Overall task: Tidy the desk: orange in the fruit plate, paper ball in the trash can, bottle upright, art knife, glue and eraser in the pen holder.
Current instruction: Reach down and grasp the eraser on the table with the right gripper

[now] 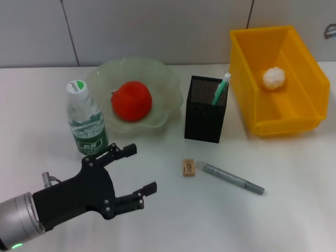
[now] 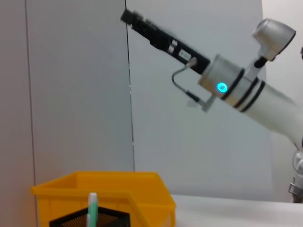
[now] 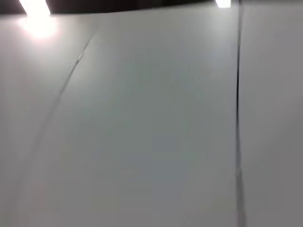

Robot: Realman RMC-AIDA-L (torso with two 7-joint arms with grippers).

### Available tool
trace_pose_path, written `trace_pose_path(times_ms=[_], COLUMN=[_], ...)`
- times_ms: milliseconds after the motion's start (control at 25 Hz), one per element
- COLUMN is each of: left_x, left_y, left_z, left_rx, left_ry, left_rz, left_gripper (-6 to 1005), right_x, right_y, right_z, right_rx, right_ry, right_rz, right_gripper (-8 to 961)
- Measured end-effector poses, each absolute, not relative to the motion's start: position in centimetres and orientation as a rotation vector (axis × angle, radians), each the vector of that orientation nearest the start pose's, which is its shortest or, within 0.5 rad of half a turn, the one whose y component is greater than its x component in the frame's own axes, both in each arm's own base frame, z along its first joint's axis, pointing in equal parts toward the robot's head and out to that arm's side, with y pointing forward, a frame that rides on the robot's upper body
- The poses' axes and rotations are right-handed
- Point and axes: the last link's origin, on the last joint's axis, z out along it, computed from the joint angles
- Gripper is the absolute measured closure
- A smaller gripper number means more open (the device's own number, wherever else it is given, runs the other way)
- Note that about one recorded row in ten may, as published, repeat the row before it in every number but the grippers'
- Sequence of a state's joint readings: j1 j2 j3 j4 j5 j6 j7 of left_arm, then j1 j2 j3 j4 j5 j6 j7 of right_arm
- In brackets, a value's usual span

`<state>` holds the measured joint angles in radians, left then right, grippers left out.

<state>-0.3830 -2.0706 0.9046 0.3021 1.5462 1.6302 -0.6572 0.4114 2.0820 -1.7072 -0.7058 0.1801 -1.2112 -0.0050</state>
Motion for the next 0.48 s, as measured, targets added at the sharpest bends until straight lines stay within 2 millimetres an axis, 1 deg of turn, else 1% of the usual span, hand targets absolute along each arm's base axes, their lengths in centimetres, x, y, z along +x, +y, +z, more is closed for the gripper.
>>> trace_pose_path(times_ms=[40,80,120,200,240,280,320,360,480], left_x=[-27.8,-27.8,-27.8,-27.7,-27.7,-27.7,-27.8,-27.8,-28.0], left_y=[26.4,26.5,26.6,26.8,26.9,26.9,26.9,26.9,26.9], left_z=[-3.7,-3.6,-3.5,-3.5,-3.6,-3.6,-3.6,-3.7,-3.8], left_rx=[-2.510,-2.494,-2.484,-2.474,-2.474,-2.474,-2.475,-2.477,-2.478], left_ry=[-0.165,-0.169,-0.172,-0.177,-0.177,-0.178,-0.179,-0.180,-0.192], left_rz=[-1.018,-1.024,-1.026,-1.025,-1.023,-1.021,-1.018,-1.012,-0.995], left_gripper=[137,137,137,137,137,137,137,137,137], right_x=[18.1,18.4,18.4,19.0,19.3,20.2,20.2,20.7,22.6], right_y=[37.4,37.1,37.1,36.7,36.5,35.8,35.8,35.3,34.1], right_z=[4.6,3.9,3.9,3.4,3.2,2.9,2.9,2.6,3.1], right_rx=[-1.503,-1.604,-1.604,-1.720,-1.793,-1.946,-1.946,-2.025,-2.200], right_ry=[0.001,0.129,0.129,0.255,0.330,0.465,0.465,0.523,0.627], right_rz=[1.136,1.267,1.267,1.364,1.408,1.447,1.447,1.450,1.412], right_gripper=[427,427,427,427,426,426,426,426,425])
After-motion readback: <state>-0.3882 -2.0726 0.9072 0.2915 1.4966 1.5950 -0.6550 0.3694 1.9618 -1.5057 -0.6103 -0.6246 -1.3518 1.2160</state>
